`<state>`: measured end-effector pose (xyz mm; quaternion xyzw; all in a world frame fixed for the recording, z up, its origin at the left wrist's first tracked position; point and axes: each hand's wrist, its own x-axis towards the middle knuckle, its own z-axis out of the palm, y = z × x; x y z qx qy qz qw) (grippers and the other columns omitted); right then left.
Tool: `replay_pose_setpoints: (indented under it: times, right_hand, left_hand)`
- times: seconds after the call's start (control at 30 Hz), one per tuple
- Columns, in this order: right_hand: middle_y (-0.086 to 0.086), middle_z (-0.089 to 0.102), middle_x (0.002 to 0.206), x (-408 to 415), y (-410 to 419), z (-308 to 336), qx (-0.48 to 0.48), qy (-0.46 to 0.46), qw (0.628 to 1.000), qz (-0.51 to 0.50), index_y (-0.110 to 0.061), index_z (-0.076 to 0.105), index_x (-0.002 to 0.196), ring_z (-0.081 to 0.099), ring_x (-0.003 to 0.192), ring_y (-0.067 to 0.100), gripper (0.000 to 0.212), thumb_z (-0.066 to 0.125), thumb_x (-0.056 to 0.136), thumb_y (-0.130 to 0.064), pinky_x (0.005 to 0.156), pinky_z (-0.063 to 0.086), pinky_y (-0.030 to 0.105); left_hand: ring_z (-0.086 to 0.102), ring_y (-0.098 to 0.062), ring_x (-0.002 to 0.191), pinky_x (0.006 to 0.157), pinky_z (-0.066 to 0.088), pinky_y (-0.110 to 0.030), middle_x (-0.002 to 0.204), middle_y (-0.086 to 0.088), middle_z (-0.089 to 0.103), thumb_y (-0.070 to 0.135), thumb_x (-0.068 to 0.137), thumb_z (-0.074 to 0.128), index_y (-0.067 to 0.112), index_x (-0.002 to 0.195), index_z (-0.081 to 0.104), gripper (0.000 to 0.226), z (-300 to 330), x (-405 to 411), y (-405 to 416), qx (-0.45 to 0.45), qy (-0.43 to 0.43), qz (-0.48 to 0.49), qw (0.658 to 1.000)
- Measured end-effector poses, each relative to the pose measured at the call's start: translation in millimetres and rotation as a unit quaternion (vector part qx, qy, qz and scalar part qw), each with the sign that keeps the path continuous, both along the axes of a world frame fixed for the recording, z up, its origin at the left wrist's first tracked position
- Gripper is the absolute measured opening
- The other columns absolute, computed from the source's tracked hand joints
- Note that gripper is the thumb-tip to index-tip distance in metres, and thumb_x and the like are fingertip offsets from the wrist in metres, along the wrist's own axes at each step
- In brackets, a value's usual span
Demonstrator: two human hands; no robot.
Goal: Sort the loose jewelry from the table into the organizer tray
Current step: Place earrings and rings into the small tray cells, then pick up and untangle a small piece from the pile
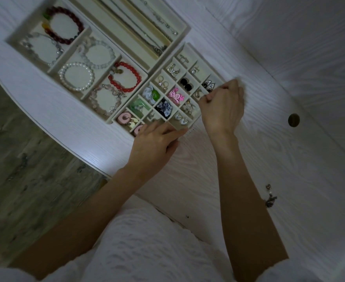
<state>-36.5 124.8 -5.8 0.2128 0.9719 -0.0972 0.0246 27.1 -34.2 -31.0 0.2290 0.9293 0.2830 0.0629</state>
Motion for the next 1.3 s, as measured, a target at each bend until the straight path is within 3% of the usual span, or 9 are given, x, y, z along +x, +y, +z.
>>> replay_pose_setpoints:
  times: [0.57, 0.67, 0.87, 0.97, 1.03, 1.17, 1.3]
  right_hand:
    - [0.005, 0.055, 0.112, 4, 3, 6, -0.031, 0.018, 0.999, 0.007, -0.012, 0.072, 0.095, 0.048, 0.105, 0.019, 0.018, 0.061, 0.089, -0.024, 0.09, 0.038, 0.025]
    - [0.005, 0.052, 0.115, 11, 5, 18, -0.052, 0.027, 0.998, 0.023, -0.011, 0.071, 0.099, 0.049, 0.105, 0.016, 0.018, 0.059, 0.091, -0.022, 0.078, 0.036, 0.018]
    - [0.009, 0.056, 0.106, 78, 38, 31, -0.091, 0.09, 0.991, 0.038, -0.011, 0.067, 0.106, 0.054, 0.093, 0.019, 0.019, 0.057, 0.091, -0.016, 0.077, 0.037, 0.021]
    - [0.009, 0.061, 0.105, 137, 64, 27, -0.09, 0.085, 0.992, 0.023, -0.009, 0.063, 0.112, 0.055, 0.094, 0.021, 0.022, 0.058, 0.091, -0.011, 0.079, 0.031, 0.016]
    - [0.009, 0.063, 0.107, 179, 77, 23, -0.069, 0.054, 0.996, -0.01, -0.01, 0.062, 0.114, 0.053, 0.099, 0.024, 0.024, 0.059, 0.09, -0.011, 0.079, 0.029, 0.015]
    - [0.017, 0.053, 0.117, 246, 92, 14, -0.048, -0.005, 0.99, -0.132, -0.011, 0.057, 0.123, 0.048, 0.103, 0.033, 0.036, 0.061, 0.088, -0.016, 0.078, 0.036, 0.03]
    - [0.014, 0.039, 0.125, 272, 83, 4, -0.194, -0.032, 0.942, -0.272, -0.014, 0.041, 0.134, 0.051, 0.094, 0.024, 0.057, 0.067, 0.085, -0.026, 0.077, 0.036, 0.028]
  left_hand:
    - [0.059, -0.022, 0.083, 0.071, 0.033, -0.027, 0.092, 0.001, 0.067, 0.023, 0.084, 0.049, 0.02, 0.114, 0.069, 0.036, 0, 1, -1, 0.002, 0.009, -0.001, 1.0]
    - [0.058, -0.022, 0.082, 0.073, 0.029, -0.025, 0.09, 0.001, 0.066, 0.02, 0.084, 0.055, 0.02, 0.114, 0.069, 0.033, -2, 2, -1, 0.004, 0.015, 0.007, 1.0]
    - [0.059, -0.023, 0.08, 0.072, 0.032, -0.027, 0.087, 0.0, 0.066, 0.024, 0.086, 0.052, 0.021, 0.112, 0.07, 0.032, -8, 2, -2, 0.016, 0.019, 0.006, 1.0]
    - [0.058, -0.026, 0.077, 0.07, 0.03, -0.029, 0.085, -0.003, 0.064, 0.022, 0.086, 0.054, 0.02, 0.113, 0.069, 0.03, -10, 5, -1, 0.007, 0.044, 0.004, 0.999]
    - [0.057, -0.027, 0.074, 0.069, 0.029, -0.03, 0.083, -0.005, 0.062, 0.02, 0.085, 0.056, 0.019, 0.113, 0.069, 0.03, -8, 7, 0, -0.003, 0.065, -0.001, 0.998]
    - [0.056, -0.03, 0.073, 0.066, 0.029, -0.032, 0.081, -0.009, 0.06, 0.014, 0.085, 0.058, 0.016, 0.112, 0.069, 0.029, -4, 7, 1, -0.032, 0.08, -0.011, 0.996]
    - [0.057, -0.032, 0.076, 0.068, 0.037, -0.037, 0.083, -0.011, 0.061, 0.015, 0.086, 0.053, 0.015, 0.114, 0.068, 0.031, -4, 8, 2, -0.053, 0.082, -0.016, 0.995]
